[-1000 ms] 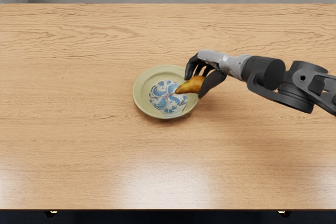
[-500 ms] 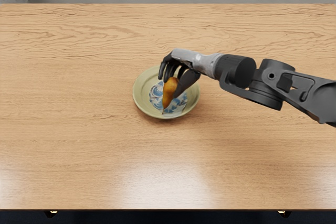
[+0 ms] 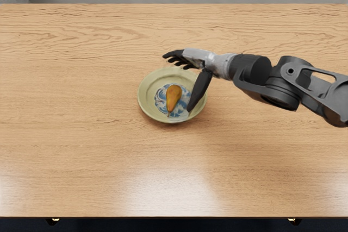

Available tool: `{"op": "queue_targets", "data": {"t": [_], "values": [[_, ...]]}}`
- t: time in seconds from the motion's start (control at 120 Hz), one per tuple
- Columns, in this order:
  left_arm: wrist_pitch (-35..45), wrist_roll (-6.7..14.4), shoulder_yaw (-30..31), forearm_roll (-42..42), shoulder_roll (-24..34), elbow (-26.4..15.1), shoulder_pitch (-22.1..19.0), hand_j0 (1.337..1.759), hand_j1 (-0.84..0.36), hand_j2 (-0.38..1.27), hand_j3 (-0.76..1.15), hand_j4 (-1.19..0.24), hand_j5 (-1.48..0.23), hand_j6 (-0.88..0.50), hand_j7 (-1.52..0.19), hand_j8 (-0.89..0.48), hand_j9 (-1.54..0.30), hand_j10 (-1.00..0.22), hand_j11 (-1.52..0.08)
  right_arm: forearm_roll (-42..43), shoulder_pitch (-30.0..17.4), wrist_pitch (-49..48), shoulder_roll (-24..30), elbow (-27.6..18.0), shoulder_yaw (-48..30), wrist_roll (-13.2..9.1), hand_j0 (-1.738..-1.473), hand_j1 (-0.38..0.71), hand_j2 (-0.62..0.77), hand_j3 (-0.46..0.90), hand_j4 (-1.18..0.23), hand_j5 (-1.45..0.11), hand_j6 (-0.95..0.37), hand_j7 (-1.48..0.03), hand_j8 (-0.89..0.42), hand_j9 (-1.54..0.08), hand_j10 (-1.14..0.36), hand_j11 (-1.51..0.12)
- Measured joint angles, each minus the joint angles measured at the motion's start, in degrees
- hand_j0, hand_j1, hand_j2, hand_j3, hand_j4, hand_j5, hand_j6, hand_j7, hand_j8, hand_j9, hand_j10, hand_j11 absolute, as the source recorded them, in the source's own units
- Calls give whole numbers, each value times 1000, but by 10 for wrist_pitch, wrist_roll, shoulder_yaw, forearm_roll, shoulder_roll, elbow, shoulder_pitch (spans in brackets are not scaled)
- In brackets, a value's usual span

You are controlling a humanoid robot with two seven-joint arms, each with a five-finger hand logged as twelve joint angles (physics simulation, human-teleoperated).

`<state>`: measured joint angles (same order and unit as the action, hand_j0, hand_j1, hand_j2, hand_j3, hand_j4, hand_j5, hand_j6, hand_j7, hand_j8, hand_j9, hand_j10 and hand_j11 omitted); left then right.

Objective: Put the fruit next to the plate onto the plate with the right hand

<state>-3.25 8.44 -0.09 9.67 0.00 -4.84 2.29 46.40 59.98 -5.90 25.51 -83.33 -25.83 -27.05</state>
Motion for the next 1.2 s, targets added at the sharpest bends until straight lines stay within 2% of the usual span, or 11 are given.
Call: {"op": "queue_targets", "data": {"t": [0.217,0.383,0.5,0.7,0.817,1.2], "values": [[0,0,0,0,0,0,0,1658,325,4,0,-21,-27,-21,-27,-21,-27,-21,-26,-222,-2,-177,109,0,-29,2,-1658,-315,5,0,-35,-44,-35,-44,-29,-44,-33,-45],[0,0,0,0,0,0,0,1658,325,4,0,-21,-27,-21,-27,-21,-27,-21,-26,-330,-9,-267,183,1,-31,1,-1658,-334,3,0,-16,-19,-16,-19,-14,-20,-15,-20],[0,0,0,0,0,0,0,1658,325,4,0,-21,-27,-21,-27,-21,-27,-21,-27,-371,-20,-283,216,10,-32,2,-1658,-341,2,0,-9,-11,-10,-11,-8,-11,-9,-11],[0,0,0,0,0,0,0,1658,325,4,0,-21,-27,-21,-27,-21,-27,-21,-27,-425,-39,-290,234,89,-32,4,-1658,-346,1,0,-4,-4,-4,-4,-3,-4,-3,-4],[0,0,0,0,0,0,0,1658,325,4,0,-21,-27,-21,-27,-21,-27,-21,-27,-448,-45,-291,240,120,-32,4,-1658,-348,1,0,-2,-2,-2,-2,-2,-2,-2,-2],[0,0,0,0,0,0,0,1658,325,4,0,-21,-27,-21,-27,-21,-27,-21,-27,-486,-55,-291,262,139,-27,4,-1658,-349,0,0,0,0,0,0,0,0,0,0]]}}
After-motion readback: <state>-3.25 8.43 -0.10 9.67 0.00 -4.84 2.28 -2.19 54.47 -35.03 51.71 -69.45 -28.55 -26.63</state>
